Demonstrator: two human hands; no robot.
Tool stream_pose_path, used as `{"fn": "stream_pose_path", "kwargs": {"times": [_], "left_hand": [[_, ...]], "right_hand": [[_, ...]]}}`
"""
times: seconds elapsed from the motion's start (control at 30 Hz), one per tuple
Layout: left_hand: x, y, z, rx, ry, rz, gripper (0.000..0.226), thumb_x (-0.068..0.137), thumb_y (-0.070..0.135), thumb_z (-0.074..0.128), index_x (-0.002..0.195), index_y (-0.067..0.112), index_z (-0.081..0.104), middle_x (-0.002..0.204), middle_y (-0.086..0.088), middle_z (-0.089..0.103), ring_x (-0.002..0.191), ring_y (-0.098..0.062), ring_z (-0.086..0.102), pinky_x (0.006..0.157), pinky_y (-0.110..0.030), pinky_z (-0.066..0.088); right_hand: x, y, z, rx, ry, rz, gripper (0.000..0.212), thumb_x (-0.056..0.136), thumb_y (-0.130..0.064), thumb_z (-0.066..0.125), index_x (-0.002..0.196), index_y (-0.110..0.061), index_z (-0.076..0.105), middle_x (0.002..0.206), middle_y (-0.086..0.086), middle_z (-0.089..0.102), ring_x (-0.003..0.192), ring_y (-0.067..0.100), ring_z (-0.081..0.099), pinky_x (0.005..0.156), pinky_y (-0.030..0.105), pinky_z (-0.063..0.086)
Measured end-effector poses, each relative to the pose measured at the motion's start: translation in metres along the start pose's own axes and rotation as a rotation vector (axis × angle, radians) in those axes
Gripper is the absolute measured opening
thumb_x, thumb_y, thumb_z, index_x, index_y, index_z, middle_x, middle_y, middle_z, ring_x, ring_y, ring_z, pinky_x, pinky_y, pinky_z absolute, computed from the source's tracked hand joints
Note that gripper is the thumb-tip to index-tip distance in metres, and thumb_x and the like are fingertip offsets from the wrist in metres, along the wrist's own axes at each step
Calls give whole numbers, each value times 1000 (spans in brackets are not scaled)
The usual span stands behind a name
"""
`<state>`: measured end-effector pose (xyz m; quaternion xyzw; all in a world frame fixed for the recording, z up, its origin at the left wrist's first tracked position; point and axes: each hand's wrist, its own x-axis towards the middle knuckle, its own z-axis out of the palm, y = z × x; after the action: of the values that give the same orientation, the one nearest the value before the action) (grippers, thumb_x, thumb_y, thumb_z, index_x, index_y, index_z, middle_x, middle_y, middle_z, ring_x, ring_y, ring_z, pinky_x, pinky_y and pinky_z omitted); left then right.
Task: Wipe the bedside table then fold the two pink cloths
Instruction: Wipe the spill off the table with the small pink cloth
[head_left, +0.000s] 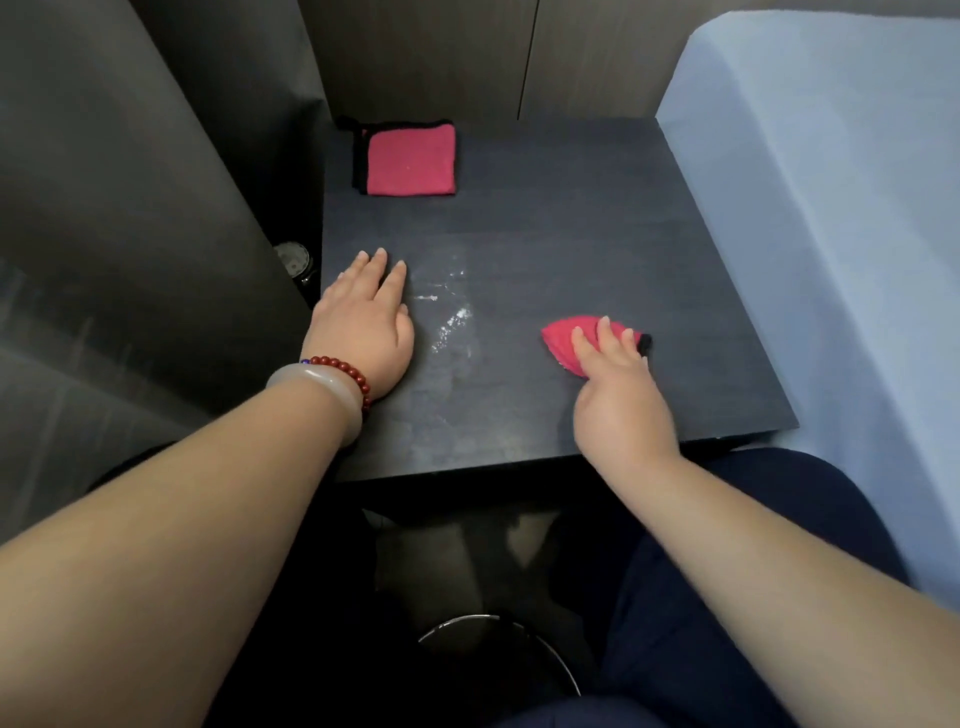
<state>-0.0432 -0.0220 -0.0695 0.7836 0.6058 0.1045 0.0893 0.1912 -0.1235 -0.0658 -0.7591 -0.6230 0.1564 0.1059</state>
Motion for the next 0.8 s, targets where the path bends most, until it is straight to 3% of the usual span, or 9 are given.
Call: {"fn": "stream_pose_path", "kwargs": {"times": [0.07,0.13,0.27,0.4,0.47,0.53,0.67,0.73,0.8], "left_hand": [[-1,0,0,-5,6,-3,53,99,22,36,150,12,32,159,-10,23,147,-24,15,119,-37,10],[0,-1,1,-1,16,1,52,98,22,37,149,12,33,158,-10,25,147,-25,16,119,-37,11],[2,-3,3,-6,13,13,52,98,22,38,148,11,35,157,-12,27,147,-26,18,120,-40,13],[3,-3,3,-18,13,9,52,99,23,36,149,12,34,158,-10,26,147,-24,17,120,-39,12],[2,-3,3,-26,14,3,51,99,23,36,149,13,34,158,-10,25,147,-24,16,120,-39,12],[2,-3,4,-34,19,3,51,98,22,37,148,12,35,157,-10,26,147,-25,17,120,-39,13],[3,-5,5,-38,27,19,51,97,21,39,147,11,38,156,-13,30,146,-27,20,119,-41,15],[3,-5,4,-41,24,18,51,97,21,38,147,11,37,156,-12,29,146,-26,19,119,-40,14],[2,-5,4,-46,22,13,51,98,22,37,148,12,36,157,-11,27,147,-25,18,120,-39,12]], "right_hand": [[-6,-13,8,19,64,47,70,80,1,32,148,-16,31,159,12,16,147,34,9,118,41,9],[-35,-42,25,38,78,-96,72,74,0,37,144,-13,40,155,15,27,144,39,19,117,45,14],[-56,-55,26,110,-37,-320,69,79,2,41,145,-17,39,158,7,23,147,30,13,119,41,7],[4,5,0,-8,34,-6,68,81,1,32,147,-14,34,158,14,18,146,36,11,119,44,13],[5,-2,3,5,95,104,67,81,-1,29,147,-13,33,158,15,19,145,37,13,119,44,15],[-24,-36,24,14,124,-36,70,75,-3,28,144,-12,40,154,16,29,142,41,22,117,47,19],[-60,-65,38,115,-21,-316,72,77,5,44,145,-19,39,157,5,24,147,29,13,118,41,6],[-31,-39,27,51,6,-248,72,74,1,39,144,-17,41,156,10,28,145,34,18,118,44,12],[5,-13,12,-14,32,-50,70,79,2,36,147,-18,35,158,11,20,146,34,13,117,43,12]]}}
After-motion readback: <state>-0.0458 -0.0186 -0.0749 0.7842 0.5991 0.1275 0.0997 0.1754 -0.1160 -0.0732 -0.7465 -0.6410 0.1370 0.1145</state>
